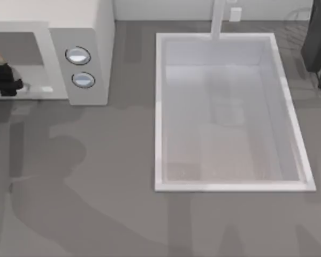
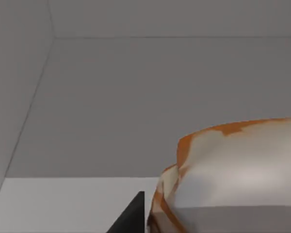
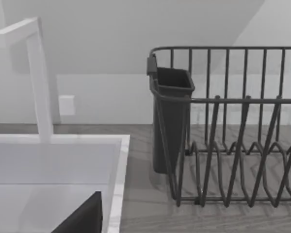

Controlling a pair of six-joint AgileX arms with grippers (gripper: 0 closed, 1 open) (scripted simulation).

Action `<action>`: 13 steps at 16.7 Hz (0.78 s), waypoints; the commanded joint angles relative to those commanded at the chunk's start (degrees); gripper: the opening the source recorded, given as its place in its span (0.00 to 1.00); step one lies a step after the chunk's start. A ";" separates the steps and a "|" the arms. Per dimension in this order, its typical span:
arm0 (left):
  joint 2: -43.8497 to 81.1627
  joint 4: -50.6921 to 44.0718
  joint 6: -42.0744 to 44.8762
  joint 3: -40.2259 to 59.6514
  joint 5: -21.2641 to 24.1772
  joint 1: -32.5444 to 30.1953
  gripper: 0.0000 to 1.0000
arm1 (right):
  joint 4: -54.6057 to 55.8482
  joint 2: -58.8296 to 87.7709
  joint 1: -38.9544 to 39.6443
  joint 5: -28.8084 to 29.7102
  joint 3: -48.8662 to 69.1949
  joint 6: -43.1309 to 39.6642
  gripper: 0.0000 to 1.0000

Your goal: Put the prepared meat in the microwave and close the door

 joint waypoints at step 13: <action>15.45 -11.45 -1.97 33.72 -4.12 -3.46 0.00 | 0.00 0.00 0.00 0.00 0.00 0.00 1.00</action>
